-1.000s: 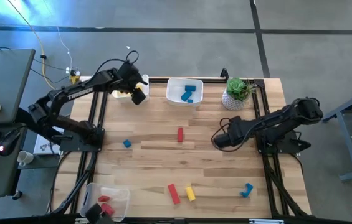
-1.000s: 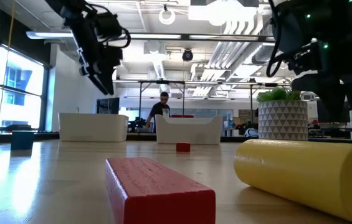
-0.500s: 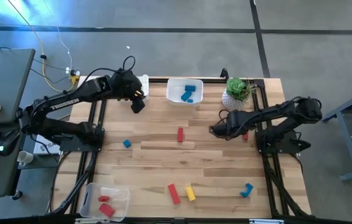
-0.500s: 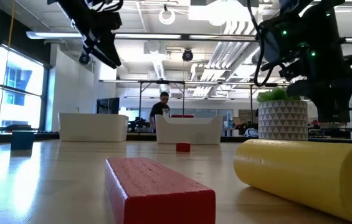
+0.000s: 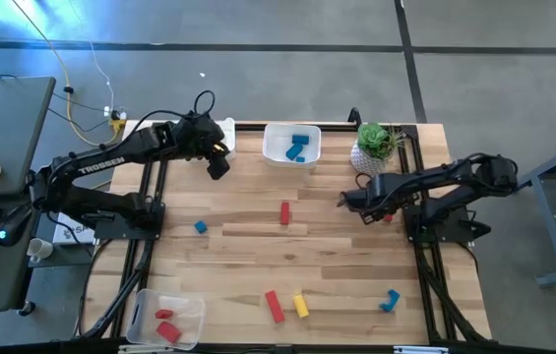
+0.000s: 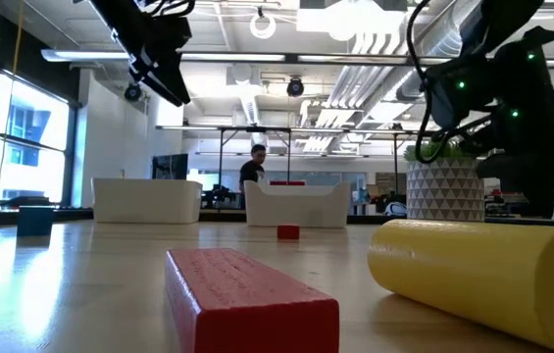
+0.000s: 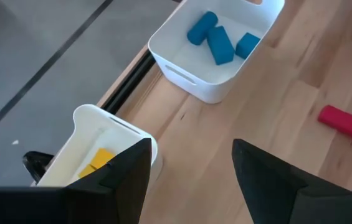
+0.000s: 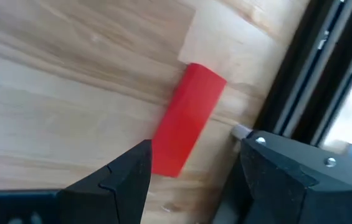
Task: Sort & place blocks by color
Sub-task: Put the red block into the transparent bin
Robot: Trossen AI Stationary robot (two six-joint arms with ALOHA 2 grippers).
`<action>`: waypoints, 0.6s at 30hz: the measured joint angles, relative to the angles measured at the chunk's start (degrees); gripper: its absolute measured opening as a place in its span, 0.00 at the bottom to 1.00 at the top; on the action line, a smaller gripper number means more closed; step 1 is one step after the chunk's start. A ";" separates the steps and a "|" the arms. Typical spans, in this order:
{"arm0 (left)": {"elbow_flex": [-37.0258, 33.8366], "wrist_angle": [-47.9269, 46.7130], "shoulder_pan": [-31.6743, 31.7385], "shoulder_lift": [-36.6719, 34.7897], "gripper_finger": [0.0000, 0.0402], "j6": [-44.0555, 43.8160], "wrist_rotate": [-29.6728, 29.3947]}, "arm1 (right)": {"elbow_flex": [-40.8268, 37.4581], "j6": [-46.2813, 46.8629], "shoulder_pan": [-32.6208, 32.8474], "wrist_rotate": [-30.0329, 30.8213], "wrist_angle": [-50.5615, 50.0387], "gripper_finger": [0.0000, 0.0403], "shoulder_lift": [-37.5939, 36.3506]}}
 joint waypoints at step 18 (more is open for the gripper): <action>0.00 -0.02 0.00 0.02 0.53 -0.37 -0.07 | -10.71 -6.36 -10.91 -2.12 14.66 0.57 -6.15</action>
